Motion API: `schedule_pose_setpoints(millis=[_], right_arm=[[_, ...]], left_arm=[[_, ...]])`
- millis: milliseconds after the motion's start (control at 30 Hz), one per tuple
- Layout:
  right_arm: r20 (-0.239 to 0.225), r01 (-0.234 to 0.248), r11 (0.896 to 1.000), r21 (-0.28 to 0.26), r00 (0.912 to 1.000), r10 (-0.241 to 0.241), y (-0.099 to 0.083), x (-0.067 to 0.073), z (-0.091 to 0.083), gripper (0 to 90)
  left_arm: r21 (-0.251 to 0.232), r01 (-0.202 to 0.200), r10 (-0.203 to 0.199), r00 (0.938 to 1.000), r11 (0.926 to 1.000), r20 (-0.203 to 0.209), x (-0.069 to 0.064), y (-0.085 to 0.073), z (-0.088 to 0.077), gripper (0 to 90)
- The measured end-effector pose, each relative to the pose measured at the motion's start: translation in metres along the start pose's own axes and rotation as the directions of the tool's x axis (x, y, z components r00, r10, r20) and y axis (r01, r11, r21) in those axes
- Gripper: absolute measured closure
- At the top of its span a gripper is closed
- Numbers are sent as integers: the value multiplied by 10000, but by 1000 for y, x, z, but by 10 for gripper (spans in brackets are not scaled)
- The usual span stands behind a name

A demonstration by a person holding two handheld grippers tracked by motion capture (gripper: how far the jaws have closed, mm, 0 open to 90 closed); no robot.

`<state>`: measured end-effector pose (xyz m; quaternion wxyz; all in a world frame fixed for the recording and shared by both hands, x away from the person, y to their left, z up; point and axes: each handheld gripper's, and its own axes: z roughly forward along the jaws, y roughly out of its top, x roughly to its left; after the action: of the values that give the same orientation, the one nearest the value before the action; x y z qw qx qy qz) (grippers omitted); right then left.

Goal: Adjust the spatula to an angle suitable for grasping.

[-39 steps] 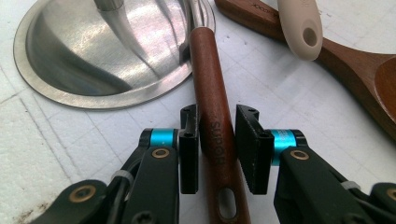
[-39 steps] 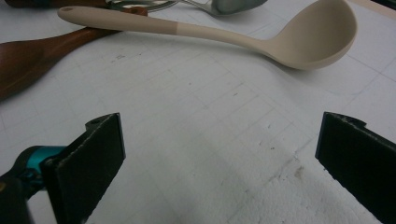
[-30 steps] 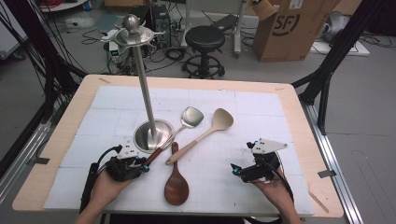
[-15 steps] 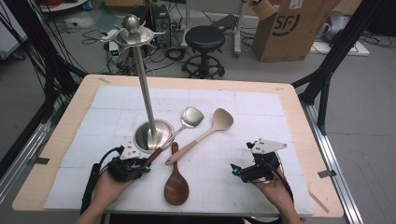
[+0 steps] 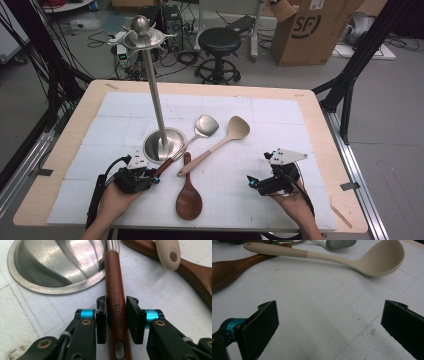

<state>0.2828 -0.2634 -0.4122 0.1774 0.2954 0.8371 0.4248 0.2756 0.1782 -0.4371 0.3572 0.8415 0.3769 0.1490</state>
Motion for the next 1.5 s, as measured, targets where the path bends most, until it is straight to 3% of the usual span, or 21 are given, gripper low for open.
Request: schedule_pose_setpoints(millis=[833, 1500], right_arm=[[-62, -9, 10000, 39, 10000, 9, 0, 0, 0, 3], [-125, 18, 10000, 67, 9999, -17, 0, 1, 2, 2]], left_arm=[[-488, 464, -440, 9978, 9977, 504, 6, 2, -10, 726], [-653, 507, -462, 9966, 9966, 687, 9, 3, -15, 726]])
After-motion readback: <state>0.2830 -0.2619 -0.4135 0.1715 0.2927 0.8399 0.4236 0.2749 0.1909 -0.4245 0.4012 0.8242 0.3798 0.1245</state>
